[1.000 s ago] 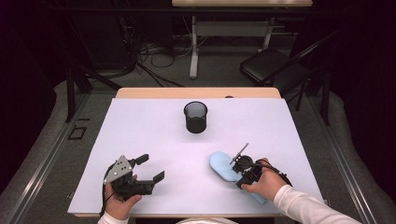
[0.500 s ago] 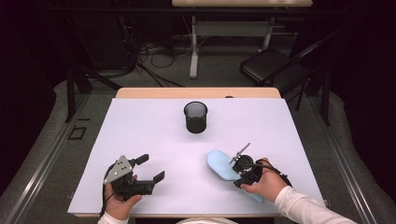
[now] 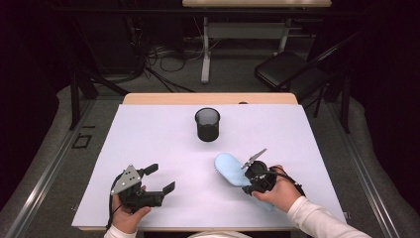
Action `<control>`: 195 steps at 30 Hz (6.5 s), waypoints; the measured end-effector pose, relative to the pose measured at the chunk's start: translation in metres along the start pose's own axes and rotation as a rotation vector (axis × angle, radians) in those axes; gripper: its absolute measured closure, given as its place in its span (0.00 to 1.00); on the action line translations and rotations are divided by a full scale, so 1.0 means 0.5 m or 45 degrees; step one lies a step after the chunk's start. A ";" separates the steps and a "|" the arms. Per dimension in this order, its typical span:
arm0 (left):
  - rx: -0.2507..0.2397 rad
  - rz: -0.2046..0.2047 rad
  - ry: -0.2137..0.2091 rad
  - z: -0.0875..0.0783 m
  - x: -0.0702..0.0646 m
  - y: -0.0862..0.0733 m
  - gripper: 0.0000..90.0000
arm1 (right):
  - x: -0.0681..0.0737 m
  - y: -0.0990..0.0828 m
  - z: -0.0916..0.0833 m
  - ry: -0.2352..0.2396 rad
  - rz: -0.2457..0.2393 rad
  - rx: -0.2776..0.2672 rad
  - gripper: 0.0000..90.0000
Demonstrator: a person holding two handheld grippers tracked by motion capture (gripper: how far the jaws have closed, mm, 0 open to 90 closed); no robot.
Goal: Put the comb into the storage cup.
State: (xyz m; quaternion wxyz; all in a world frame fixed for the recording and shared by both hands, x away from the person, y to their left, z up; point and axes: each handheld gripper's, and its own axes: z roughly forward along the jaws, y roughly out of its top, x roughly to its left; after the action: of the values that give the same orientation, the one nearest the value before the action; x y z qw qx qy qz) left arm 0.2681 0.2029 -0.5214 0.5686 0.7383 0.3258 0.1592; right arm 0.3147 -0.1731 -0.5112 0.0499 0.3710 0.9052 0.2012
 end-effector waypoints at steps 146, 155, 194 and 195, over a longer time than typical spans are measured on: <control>0.093 -0.242 -0.257 0.224 -0.012 0.301 0.01 | 0.037 0.074 -0.045 -0.159 -0.206 -1.008 0.77; 0.064 -0.286 -0.279 0.230 -0.008 0.302 0.02 | 0.039 0.074 -0.046 -0.159 -0.211 -1.017 0.77; 0.022 -0.434 -0.396 0.239 -0.003 0.289 0.33 | 0.042 0.075 -0.040 -0.137 -0.210 -1.004 0.77; 0.021 -0.434 -0.403 0.239 -0.003 0.289 0.36 | 0.042 0.075 -0.040 -0.138 -0.211 -1.002 0.77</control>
State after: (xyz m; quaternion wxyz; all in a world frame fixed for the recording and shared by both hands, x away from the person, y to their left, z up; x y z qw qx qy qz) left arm 0.3827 0.0937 -0.4210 0.6252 0.6932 0.3537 -0.0596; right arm 0.3192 -0.1408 -0.4768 0.2517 0.2594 0.7819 0.5079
